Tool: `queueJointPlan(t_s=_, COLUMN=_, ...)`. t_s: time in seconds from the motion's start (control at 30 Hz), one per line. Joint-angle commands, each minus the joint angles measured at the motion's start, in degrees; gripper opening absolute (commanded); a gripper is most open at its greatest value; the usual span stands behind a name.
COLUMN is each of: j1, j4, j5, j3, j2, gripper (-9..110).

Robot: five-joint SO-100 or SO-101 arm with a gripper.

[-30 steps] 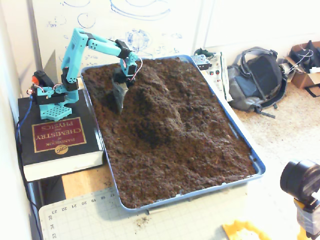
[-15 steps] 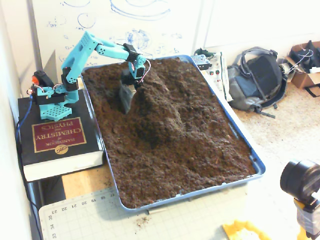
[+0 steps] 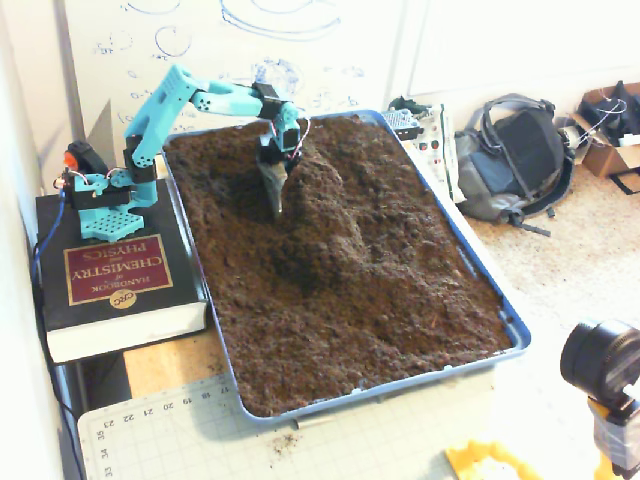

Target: Build a berm.

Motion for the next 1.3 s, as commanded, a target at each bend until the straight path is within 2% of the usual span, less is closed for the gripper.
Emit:
queueJointPlan(t_s=0.0, j1=1.76, j4=-1.23, j5=-0.44, j3=-6.77, j2=13.54, gripper=1)
queueJointPlan(t_s=0.5, j1=9.23, j4=-1.23, j5=-1.23, j3=-6.42, j2=28.48, gripper=1)
queueJointPlan(t_s=0.6, j1=10.63, j4=0.09, j5=-6.59, j3=-2.46, j2=29.0, gripper=1)
queueJointPlan(t_s=0.77, j1=17.14, j4=4.57, j5=-23.82, j3=8.88, j2=29.36, gripper=1)
queueJointPlan(t_s=0.9, j1=22.76, j4=6.15, j5=-32.08, j3=18.37, j2=29.0, gripper=1)
queueJointPlan(t_s=1.27, j1=24.79, j4=6.06, j5=-35.24, j3=30.15, j2=23.91, gripper=1)
